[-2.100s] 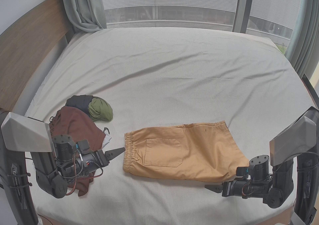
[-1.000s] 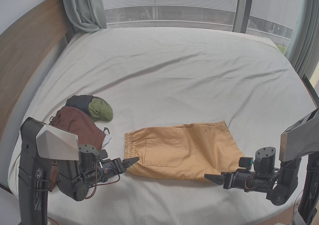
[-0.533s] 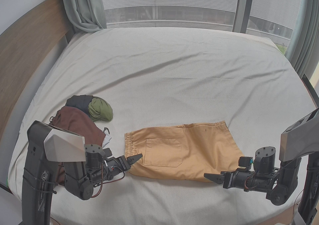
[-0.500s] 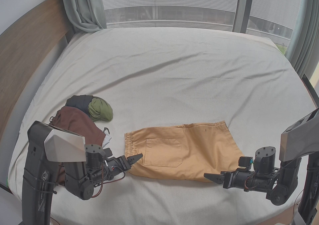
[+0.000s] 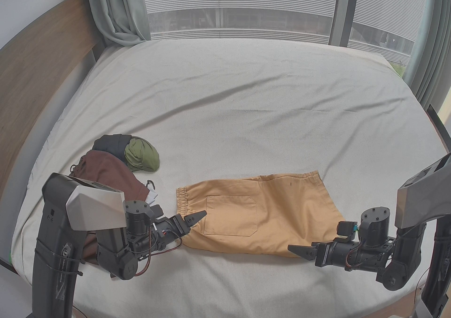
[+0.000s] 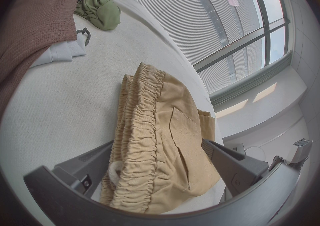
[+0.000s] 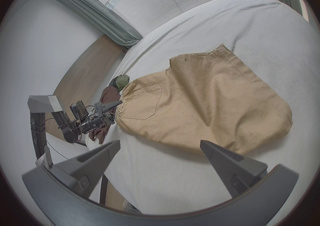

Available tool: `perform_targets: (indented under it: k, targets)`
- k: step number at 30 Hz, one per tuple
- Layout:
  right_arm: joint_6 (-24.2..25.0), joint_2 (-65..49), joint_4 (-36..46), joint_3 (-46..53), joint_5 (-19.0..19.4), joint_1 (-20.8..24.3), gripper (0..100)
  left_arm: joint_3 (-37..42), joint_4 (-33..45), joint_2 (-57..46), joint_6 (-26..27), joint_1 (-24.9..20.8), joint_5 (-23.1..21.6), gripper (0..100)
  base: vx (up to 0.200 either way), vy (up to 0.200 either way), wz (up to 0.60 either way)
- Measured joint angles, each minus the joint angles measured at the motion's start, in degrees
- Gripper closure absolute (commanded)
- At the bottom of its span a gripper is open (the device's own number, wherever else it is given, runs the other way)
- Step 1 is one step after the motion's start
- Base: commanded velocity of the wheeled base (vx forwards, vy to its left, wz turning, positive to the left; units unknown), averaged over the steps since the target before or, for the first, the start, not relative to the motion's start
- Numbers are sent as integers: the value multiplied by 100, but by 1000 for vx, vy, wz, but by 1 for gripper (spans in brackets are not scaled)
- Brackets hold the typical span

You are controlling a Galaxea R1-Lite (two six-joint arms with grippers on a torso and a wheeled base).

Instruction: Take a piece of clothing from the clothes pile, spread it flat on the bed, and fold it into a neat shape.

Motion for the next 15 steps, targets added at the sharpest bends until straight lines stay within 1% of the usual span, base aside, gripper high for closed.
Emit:
perform_targets:
  k: [5, 6, 15]
  targets:
    - [0, 0, 0, -2, 0, 4, 0, -9, 0, 6, 0, -16, -21, 0, 0, 0, 0]
    - [0, 0, 0, -2, 2, 4, 0, -9, 0, 6, 0, -16, -22, 100, 0, 0, 0]
    - [7, 2, 0, -94, -6, -35, 0, 16, 2, 5, -52, -16, -13, 100, 0, 0, 0]
